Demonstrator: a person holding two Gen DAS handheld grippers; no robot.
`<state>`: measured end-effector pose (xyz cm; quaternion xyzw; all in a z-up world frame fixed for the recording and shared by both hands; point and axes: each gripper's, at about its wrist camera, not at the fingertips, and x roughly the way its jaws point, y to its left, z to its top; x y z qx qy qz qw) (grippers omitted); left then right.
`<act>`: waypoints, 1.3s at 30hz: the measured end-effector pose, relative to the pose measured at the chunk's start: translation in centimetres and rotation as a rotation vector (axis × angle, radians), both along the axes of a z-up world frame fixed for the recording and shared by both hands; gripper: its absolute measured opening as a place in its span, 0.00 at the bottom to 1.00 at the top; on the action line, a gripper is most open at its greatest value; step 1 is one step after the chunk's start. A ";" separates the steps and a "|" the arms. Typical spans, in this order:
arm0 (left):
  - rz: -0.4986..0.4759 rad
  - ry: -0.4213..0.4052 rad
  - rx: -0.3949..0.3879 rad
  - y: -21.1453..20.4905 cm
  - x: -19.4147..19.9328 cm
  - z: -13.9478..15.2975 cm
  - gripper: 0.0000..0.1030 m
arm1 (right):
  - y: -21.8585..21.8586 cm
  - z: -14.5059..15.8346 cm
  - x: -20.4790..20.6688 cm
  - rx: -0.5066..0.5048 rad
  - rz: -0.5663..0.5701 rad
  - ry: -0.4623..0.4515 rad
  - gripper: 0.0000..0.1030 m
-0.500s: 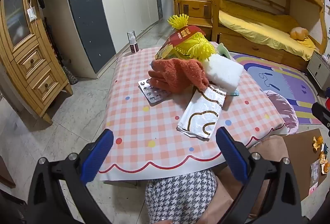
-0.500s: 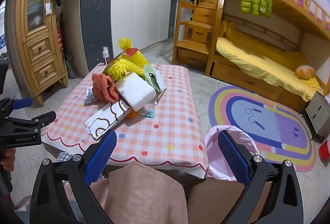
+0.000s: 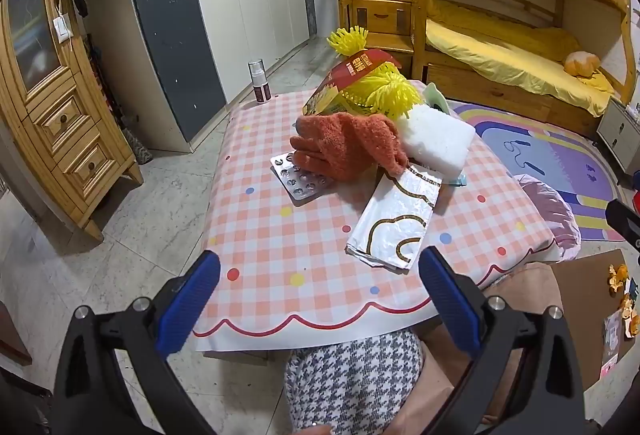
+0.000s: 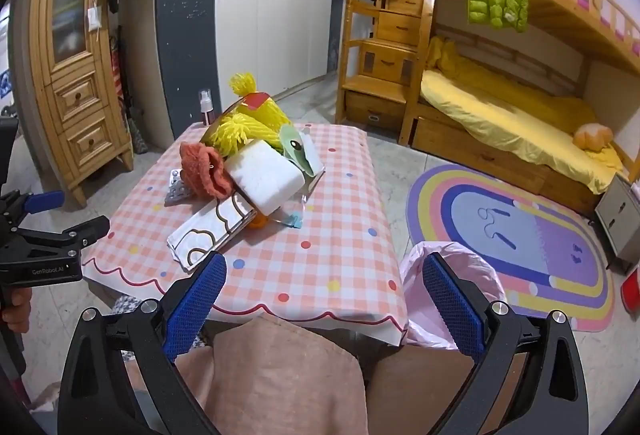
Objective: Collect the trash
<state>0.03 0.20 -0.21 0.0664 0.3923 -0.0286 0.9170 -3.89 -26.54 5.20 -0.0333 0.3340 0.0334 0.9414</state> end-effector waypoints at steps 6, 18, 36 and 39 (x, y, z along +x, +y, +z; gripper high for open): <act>0.000 0.001 0.002 0.0 0.0 0.0 0.93 | -0.1 0.0 0.0 0.011 -0.001 0.002 0.95; 0.003 0.003 0.004 0.1 0.1 0.0 0.93 | 0.0 0.0 -0.1 0.013 -0.001 0.005 0.95; 0.003 0.007 0.005 0.1 0.1 -0.2 0.93 | 0.0 -0.2 0.0 0.016 -0.002 0.008 0.95; 0.004 0.007 0.005 0.1 0.1 -0.1 0.93 | 0.0 -0.2 0.0 0.014 -0.002 0.009 0.95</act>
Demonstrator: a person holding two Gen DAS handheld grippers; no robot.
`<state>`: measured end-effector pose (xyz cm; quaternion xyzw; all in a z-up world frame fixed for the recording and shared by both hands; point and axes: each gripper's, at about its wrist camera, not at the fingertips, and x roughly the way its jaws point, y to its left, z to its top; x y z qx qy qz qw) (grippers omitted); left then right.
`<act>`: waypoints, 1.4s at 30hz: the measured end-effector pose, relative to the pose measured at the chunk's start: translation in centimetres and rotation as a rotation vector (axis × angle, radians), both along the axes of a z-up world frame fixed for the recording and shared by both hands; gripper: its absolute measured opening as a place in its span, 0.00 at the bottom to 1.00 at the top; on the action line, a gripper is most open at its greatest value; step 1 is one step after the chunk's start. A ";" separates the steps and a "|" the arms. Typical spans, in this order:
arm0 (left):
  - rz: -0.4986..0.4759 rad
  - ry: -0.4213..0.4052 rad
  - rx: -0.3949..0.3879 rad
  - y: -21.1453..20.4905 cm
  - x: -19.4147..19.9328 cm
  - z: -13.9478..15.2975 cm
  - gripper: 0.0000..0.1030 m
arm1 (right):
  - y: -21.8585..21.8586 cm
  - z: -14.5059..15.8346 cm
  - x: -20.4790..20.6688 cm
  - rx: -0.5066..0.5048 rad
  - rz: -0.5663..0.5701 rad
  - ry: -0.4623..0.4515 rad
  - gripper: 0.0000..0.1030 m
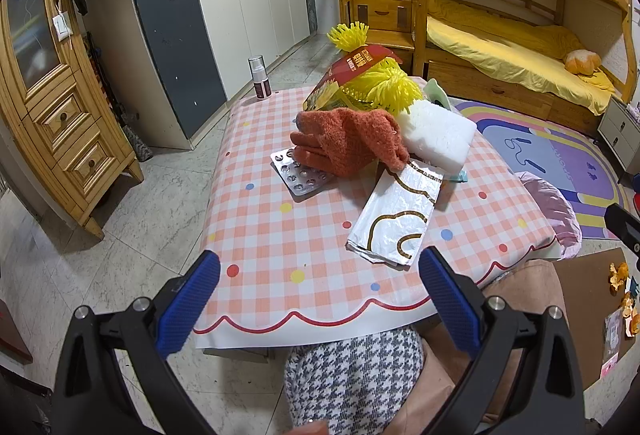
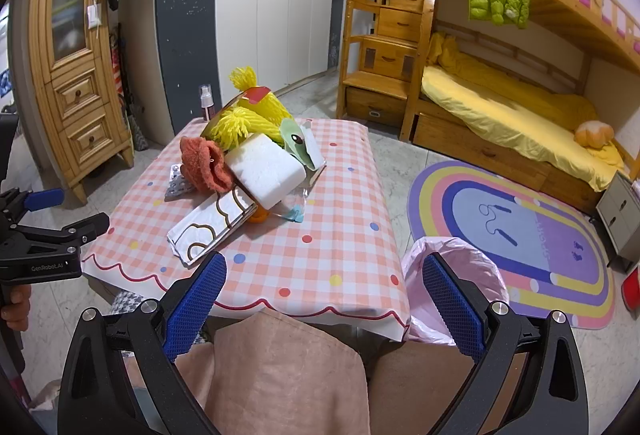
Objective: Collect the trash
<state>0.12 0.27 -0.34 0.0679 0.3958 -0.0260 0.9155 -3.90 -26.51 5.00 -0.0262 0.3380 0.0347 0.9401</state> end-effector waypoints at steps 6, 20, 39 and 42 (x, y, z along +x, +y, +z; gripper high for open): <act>-0.001 0.000 0.001 0.0 0.0 0.0 0.93 | 0.0 0.0 0.0 0.001 0.001 0.001 0.95; -0.001 0.003 0.001 0.0 0.0 0.0 0.93 | -0.1 0.2 0.0 0.003 0.001 0.001 0.95; 0.001 0.004 0.000 0.2 -0.5 -0.7 0.93 | 0.1 -0.3 -0.4 0.005 -0.001 0.002 0.95; 0.001 0.004 0.001 0.2 -0.5 -0.7 0.93 | 0.0 -0.2 -0.3 0.005 -0.001 0.002 0.95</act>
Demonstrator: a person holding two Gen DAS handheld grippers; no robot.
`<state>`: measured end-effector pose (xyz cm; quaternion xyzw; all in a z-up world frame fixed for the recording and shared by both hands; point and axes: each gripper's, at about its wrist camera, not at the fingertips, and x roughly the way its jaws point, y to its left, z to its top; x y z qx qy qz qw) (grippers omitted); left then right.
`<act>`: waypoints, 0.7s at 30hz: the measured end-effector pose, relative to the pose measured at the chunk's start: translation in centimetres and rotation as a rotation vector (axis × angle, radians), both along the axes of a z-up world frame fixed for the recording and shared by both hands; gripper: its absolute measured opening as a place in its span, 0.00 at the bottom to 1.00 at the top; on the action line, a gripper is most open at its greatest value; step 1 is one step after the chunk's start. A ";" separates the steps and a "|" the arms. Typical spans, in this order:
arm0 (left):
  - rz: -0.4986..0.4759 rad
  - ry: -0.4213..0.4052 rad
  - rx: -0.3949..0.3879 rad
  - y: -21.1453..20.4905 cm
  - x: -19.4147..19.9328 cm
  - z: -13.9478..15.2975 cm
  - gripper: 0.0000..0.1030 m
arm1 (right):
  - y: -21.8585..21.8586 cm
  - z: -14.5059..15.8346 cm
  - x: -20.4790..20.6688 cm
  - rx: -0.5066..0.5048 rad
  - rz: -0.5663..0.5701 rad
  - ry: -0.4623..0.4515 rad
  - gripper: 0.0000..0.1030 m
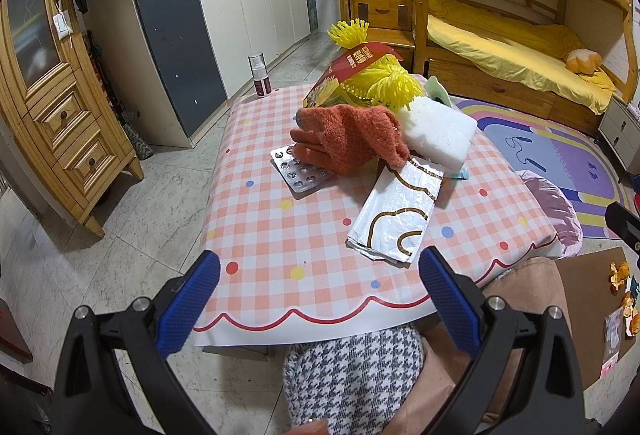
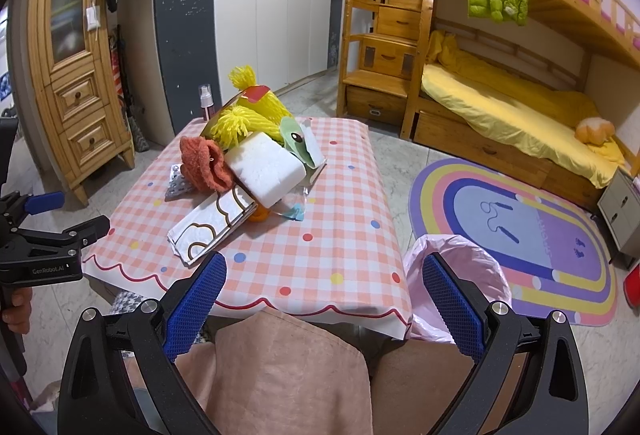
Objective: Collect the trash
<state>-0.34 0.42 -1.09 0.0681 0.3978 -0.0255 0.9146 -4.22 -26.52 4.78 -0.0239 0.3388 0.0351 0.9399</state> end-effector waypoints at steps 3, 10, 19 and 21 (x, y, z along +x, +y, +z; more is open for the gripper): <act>-0.002 0.005 0.001 0.0 0.0 -0.4 0.93 | 0.0 -0.1 -0.1 0.001 0.000 0.002 0.95; -0.052 0.005 0.005 -1.0 1.2 -2.3 0.93 | 0.3 -0.6 0.3 0.002 0.015 -0.017 0.95; -0.115 0.066 -0.071 -1.4 4.6 -5.8 0.82 | -0.6 -1.5 4.1 0.095 0.033 -0.024 0.95; -0.139 0.079 -0.071 -1.8 5.2 -6.5 0.82 | -0.4 -1.9 4.6 0.096 0.055 -0.032 0.95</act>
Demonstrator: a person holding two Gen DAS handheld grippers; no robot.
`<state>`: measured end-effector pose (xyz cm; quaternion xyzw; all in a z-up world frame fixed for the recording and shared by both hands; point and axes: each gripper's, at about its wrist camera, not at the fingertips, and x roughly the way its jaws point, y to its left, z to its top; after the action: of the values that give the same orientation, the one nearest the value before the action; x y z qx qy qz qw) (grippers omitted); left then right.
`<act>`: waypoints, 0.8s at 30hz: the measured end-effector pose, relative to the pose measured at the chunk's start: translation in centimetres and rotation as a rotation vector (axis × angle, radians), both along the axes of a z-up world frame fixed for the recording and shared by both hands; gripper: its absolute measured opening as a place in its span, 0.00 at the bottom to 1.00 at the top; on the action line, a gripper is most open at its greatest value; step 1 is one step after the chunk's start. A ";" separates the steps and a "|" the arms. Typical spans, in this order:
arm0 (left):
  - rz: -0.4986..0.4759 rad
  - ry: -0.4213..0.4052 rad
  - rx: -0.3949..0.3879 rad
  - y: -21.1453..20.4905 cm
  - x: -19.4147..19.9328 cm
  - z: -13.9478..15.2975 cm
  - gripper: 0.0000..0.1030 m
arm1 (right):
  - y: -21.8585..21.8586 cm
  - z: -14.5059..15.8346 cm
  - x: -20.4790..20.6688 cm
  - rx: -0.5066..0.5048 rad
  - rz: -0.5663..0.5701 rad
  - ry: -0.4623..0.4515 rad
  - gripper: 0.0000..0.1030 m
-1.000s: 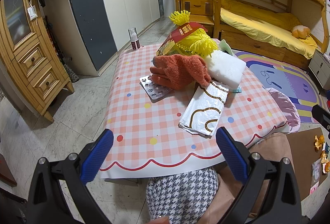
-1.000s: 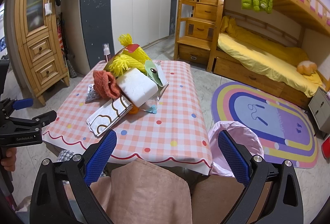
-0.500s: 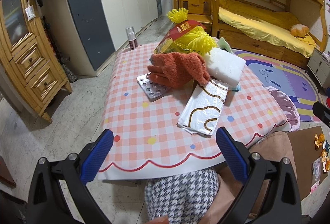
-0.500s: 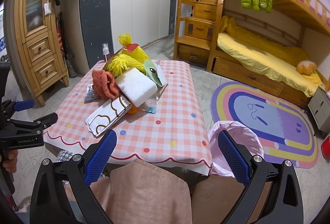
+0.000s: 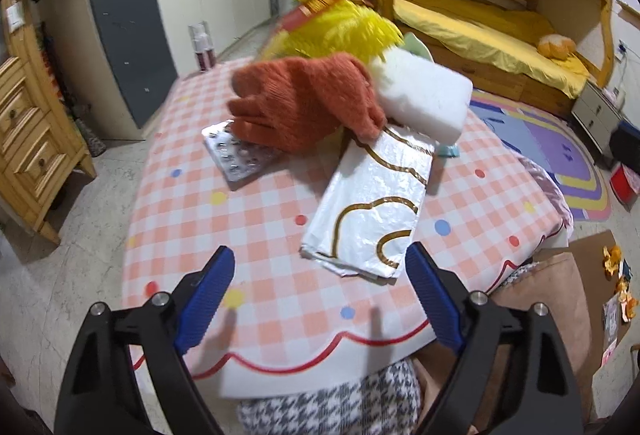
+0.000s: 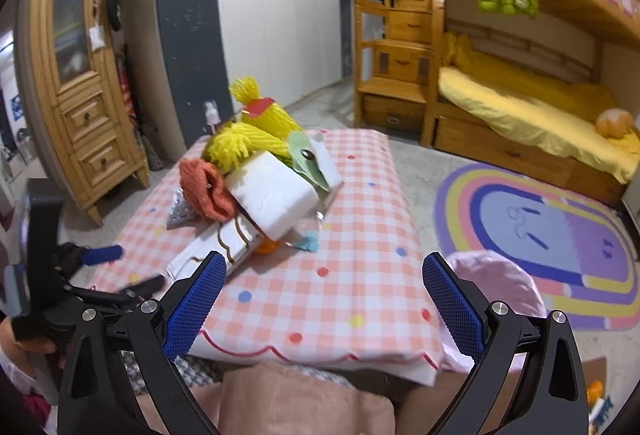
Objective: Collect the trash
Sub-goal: 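Grasp the white gold-patterned plastic bag with left tool while right tool grasps the white foam block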
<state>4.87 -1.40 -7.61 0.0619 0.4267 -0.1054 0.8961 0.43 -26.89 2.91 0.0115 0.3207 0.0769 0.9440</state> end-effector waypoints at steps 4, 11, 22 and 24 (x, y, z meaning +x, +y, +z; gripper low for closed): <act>-0.042 0.037 0.008 -1.1 1.6 -1.6 0.82 | 0.9 -0.7 1.0 -0.035 0.041 0.051 0.95; -0.105 0.073 0.050 -2.8 3.8 -3.5 0.76 | 1.0 -1.5 2.0 -0.088 0.042 0.068 0.89; -0.206 0.025 0.036 -3.5 0.9 -1.9 0.03 | 1.3 -1.8 1.6 -0.050 0.107 0.116 0.54; -0.220 -0.008 0.021 -3.2 -0.2 -0.4 0.03 | 1.2 -1.5 1.5 -0.037 0.115 0.107 0.47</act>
<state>4.71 -4.59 -8.03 0.1180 0.4146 -0.1985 0.8802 1.90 -25.67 1.45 -0.0205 0.3720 0.1243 0.9197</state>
